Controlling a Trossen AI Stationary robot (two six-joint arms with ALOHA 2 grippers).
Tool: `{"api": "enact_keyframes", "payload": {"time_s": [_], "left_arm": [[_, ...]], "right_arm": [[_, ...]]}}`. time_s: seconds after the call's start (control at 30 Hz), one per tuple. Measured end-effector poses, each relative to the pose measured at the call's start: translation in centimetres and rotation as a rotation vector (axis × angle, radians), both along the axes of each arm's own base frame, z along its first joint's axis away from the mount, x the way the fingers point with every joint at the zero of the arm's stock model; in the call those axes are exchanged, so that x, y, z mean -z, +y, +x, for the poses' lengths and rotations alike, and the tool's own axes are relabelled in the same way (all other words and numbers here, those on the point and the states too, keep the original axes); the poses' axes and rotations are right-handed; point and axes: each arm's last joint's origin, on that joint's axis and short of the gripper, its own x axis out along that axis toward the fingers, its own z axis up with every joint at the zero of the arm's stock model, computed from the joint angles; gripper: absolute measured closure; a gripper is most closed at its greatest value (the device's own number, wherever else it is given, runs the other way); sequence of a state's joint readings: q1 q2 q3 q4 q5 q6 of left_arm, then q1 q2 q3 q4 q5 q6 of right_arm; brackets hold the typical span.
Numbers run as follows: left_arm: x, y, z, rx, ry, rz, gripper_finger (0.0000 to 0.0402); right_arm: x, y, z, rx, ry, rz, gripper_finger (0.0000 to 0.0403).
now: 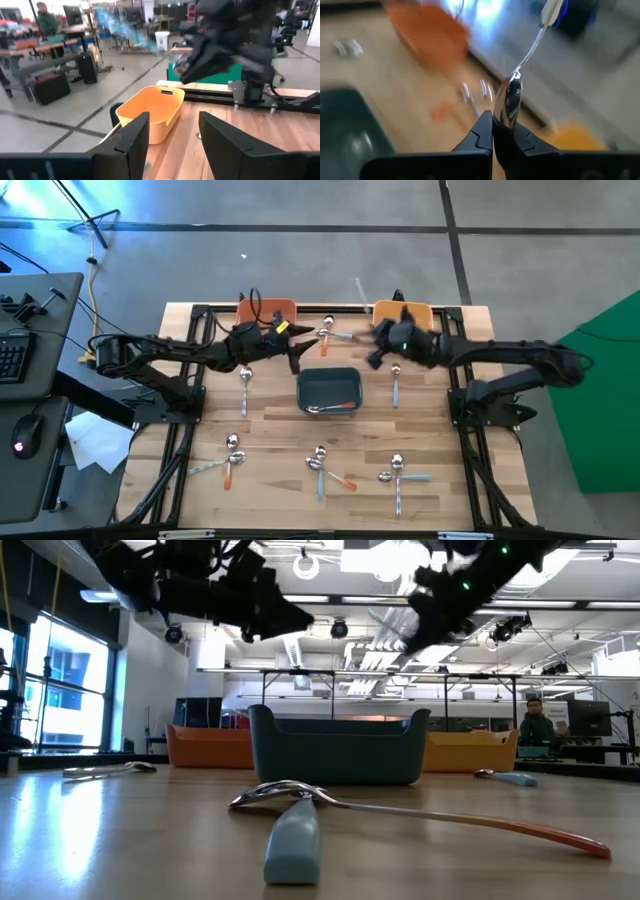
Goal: Sort silverware by color (type)
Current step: Put the white-blue spoon into the yellow bin
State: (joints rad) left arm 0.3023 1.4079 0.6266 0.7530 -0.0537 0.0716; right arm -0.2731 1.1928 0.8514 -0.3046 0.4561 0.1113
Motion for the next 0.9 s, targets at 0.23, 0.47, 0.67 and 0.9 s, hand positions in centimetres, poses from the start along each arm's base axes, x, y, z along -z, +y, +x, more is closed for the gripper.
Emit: {"api": "enact_keyframes", "payload": {"time_s": [0.23,0.47,0.67,0.9], "left_arm": [[2.9,-0.6,-2.9,0.013,-0.106,0.002,0.0263],[3.1,-0.9,-4.7,0.005,-0.209,0.008,0.027],[2.5,-1.2,-5.8,0.007,-0.241,0.016,0.027],[2.0,-1.6,-6.4,0.019,-0.233,0.007,0.0271]], "right_arm": [[0.4,-5.1,-4.3,0.131,0.408,0.138,0.0402],[2.2,-9.1,-3.7,0.008,0.781,0.156,0.0402],[5.0,-10.1,-3.4,-0.044,1.061,0.213,0.0402],[6.3,-9.9,-3.8,-0.105,1.156,0.219,0.0402]]}}
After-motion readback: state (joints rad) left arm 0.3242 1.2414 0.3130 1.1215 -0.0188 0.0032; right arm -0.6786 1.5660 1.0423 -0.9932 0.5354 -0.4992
